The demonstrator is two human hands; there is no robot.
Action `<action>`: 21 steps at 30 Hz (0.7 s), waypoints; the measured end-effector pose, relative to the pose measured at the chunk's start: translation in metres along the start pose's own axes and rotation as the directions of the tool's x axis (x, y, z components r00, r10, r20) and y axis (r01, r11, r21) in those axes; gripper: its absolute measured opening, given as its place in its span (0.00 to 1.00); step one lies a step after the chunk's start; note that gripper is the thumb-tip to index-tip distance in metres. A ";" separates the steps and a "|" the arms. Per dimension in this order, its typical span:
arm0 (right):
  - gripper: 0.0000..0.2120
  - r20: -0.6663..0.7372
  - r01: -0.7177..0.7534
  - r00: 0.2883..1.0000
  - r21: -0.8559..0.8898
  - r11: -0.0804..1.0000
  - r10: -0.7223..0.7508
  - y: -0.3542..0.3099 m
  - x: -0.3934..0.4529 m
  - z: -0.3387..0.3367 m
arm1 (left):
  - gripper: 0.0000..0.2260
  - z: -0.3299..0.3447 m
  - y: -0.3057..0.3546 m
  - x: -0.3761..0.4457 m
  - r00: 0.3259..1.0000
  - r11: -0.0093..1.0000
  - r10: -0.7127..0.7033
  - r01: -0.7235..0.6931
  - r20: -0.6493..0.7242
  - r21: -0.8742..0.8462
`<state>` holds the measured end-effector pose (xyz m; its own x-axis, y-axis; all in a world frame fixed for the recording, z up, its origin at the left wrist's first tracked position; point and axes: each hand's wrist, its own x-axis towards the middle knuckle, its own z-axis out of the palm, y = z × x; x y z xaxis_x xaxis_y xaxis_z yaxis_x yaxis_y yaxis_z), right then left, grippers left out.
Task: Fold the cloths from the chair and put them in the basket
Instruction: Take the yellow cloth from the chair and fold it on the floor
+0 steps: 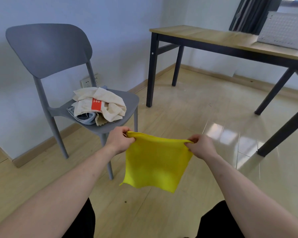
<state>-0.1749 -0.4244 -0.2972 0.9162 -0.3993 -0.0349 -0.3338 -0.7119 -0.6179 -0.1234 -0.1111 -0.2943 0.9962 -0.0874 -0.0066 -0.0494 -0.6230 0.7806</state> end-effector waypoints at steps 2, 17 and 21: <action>0.05 -0.077 0.035 0.997 0.054 0.998 -0.031 -0.005 -0.001 -0.007 | 0.04 0.001 0.008 0.000 0.992 0.998 0.044 -0.050 -0.121 -0.049; 0.10 0.198 0.183 0.971 -0.240 0.953 -0.137 0.091 -0.058 -0.017 | 0.14 0.036 -0.014 -0.023 0.919 0.923 0.141 -0.256 0.368 0.287; 0.14 0.403 0.101 0.914 -0.357 0.929 0.056 0.138 -0.070 0.031 | 0.14 0.071 -0.053 -0.042 0.799 0.792 0.011 -0.375 0.601 0.483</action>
<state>-0.2782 -0.4762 -0.4043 0.9077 -0.1719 -0.3828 -0.2970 -0.9076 -0.2967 -0.1680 -0.1296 -0.3794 0.7517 -0.5443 -0.3725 -0.4472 -0.8357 0.3189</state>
